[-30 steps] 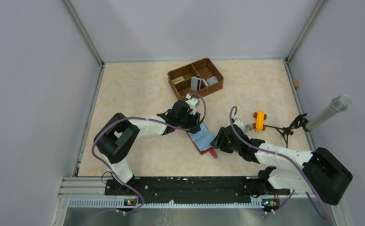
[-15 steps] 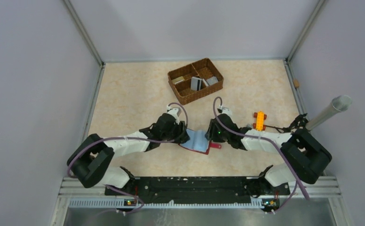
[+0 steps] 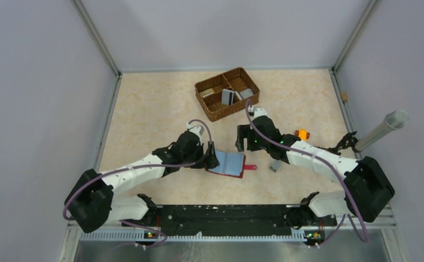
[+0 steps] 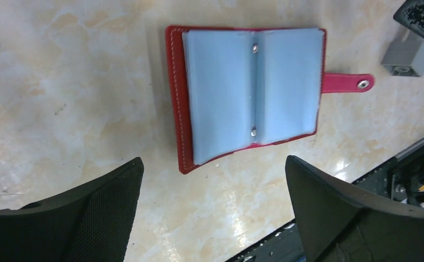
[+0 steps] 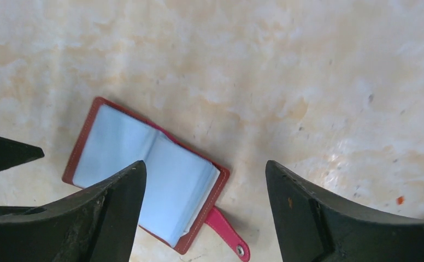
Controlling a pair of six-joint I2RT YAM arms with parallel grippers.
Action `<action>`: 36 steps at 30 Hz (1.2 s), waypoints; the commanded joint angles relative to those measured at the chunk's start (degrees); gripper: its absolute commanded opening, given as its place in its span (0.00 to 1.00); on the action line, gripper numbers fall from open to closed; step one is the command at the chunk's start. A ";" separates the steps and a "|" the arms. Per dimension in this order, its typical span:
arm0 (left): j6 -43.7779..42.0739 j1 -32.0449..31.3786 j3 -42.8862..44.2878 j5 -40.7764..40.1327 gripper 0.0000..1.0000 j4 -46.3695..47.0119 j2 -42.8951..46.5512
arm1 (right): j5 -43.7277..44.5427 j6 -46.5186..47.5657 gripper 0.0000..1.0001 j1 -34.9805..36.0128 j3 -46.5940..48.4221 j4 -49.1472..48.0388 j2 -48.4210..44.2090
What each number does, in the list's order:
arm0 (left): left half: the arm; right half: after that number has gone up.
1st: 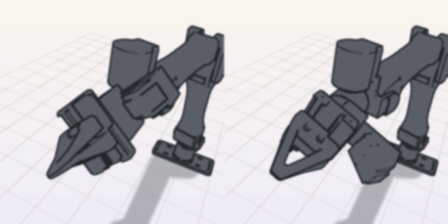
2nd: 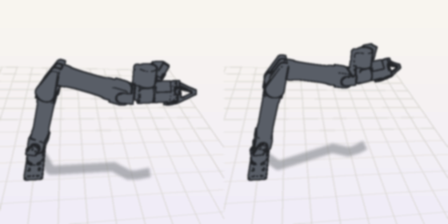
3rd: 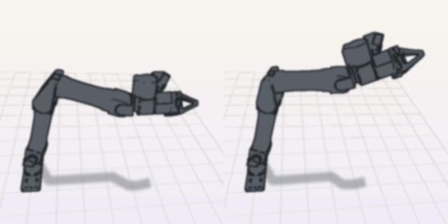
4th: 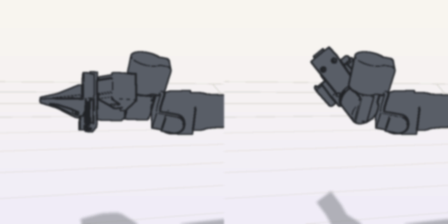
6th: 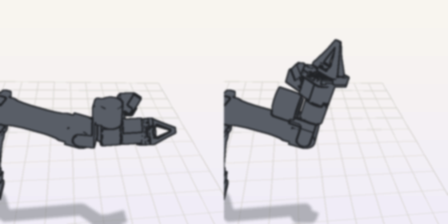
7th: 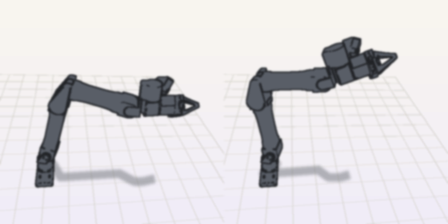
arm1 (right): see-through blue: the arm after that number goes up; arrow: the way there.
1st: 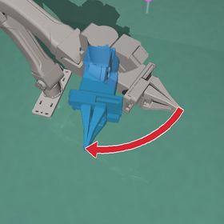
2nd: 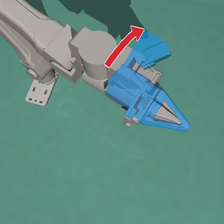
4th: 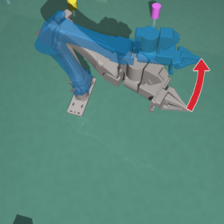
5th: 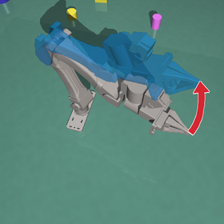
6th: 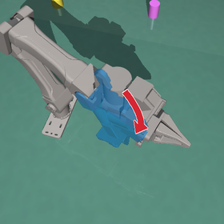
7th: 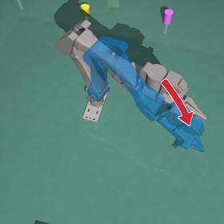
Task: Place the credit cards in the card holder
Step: Open the card holder at the center of the board, then pick up the credit card from the storage box.
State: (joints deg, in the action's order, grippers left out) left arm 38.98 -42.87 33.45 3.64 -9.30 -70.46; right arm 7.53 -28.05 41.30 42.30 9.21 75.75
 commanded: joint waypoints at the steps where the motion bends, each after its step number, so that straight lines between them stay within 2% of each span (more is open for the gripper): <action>1: -2.13 2.49 8.47 1.50 0.99 -8.19 2.42 | 2.33 12.05 0.80 -1.93 9.41 5.47 -0.88; 3: -2.46 5.57 10.85 5.43 0.99 -10.75 2.50 | 2.74 15.14 0.81 -3.05 13.52 6.84 1.16; 8: -5.91 18.43 16.26 16.31 0.99 -14.46 3.28 | 1.20 20.08 0.82 -6.60 23.62 7.69 8.01; 13: -15.23 26.12 26.32 11.75 0.99 -25.30 2.42 | -3.17 21.57 0.82 -10.19 33.14 8.45 17.90; 16: -19.90 28.45 29.75 5.63 0.99 -27.53 3.31 | -6.76 22.17 0.80 -12.22 38.06 7.95 23.87; 20: -23.07 30.94 28.60 0.35 0.99 -24.93 5.15 | -9.36 23.49 0.80 -13.70 44.15 8.13 30.48; 28: -24.13 33.20 26.59 2.40 0.99 -24.01 5.16 | -10.52 26.60 0.77 -16.36 56.48 12.31 41.39; 36: -24.13 33.47 26.49 3.04 0.99 -23.86 5.11 | -11.64 30.31 0.74 -16.95 63.18 14.79 47.20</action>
State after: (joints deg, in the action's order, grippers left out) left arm 15.94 -9.82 60.40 6.35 -34.09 -66.15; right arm -2.72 -0.71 24.67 100.36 22.52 120.64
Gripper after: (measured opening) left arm 0.986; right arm 0.743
